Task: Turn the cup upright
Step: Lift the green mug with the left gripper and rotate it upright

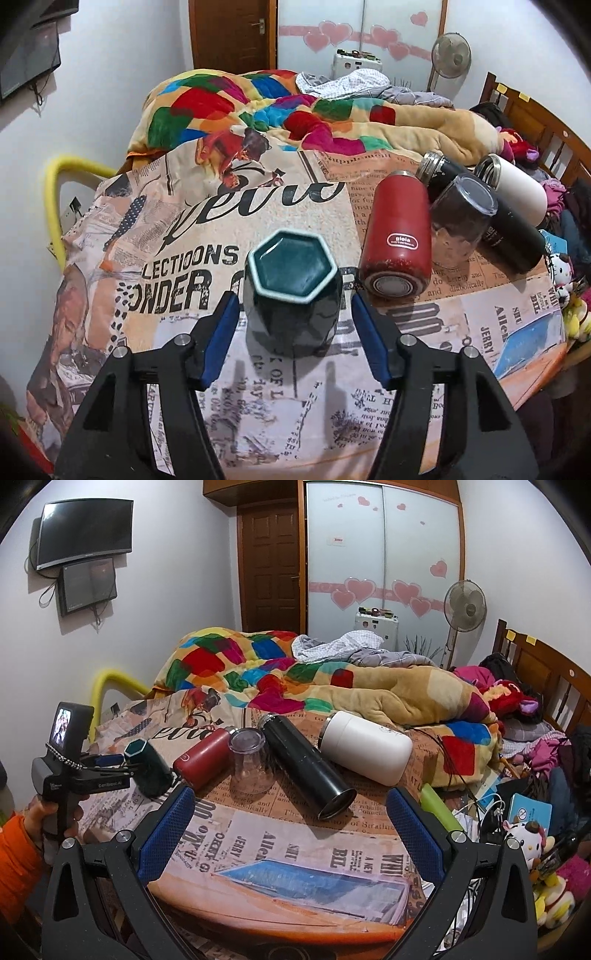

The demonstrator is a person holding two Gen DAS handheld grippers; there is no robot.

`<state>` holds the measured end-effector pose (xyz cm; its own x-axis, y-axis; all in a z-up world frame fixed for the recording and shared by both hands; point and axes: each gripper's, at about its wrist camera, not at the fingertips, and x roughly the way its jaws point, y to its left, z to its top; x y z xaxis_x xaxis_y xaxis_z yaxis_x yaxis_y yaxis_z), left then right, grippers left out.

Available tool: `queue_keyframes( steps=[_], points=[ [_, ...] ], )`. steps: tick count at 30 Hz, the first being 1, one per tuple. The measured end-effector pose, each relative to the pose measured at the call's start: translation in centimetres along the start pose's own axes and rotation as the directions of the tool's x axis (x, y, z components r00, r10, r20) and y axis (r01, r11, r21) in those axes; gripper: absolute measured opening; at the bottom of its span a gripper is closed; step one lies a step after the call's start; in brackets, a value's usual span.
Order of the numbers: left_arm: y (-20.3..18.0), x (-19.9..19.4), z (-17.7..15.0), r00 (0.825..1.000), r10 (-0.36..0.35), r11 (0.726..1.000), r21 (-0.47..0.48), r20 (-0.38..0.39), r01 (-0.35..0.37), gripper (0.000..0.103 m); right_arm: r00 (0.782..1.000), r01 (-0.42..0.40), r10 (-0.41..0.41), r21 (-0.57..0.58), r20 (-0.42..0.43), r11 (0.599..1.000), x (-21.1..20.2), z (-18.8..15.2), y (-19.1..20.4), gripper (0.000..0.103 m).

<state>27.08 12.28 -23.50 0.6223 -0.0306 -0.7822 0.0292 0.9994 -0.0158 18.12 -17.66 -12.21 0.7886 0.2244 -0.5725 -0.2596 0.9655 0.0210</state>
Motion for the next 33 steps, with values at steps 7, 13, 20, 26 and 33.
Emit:
queue_keyframes(
  steps=[7,13,20,26,33],
  points=[
    [0.1,2.4,1.7,0.999,0.033,0.999,-0.017,-0.043,-0.034,0.065,1.000,0.003,-0.003,-0.001,-0.007,1.000,0.2,-0.3,-0.2,0.103],
    [0.0,1.2,1.3,0.999,0.030,0.999,-0.043,0.021,-0.029,0.056,1.000,0.014,-0.014,-0.001,-0.008,1.000,0.1,-0.4,-0.3,0.103],
    [0.0,-1.6,-2.6,0.997,0.055,0.994,-0.097,0.061,-0.049,0.055,1.000,0.012,-0.012,0.010,-0.005,1.000,0.0,-0.4,-0.5,0.103],
    [-0.2,-1.8,-3.7,0.998,0.053,0.995,-0.087,-0.033,-0.056,0.065,1.000,-0.002,0.002,0.004,0.002,1.000,-0.5,-0.4,0.0,0.103],
    [-1.0,1.0,-5.9,0.990,0.085,0.993,-0.070,-0.108,-0.093,0.073,1.000,-0.004,0.004,-0.008,0.018,1.000,-1.1,-0.4,0.1,0.103]
  ],
)
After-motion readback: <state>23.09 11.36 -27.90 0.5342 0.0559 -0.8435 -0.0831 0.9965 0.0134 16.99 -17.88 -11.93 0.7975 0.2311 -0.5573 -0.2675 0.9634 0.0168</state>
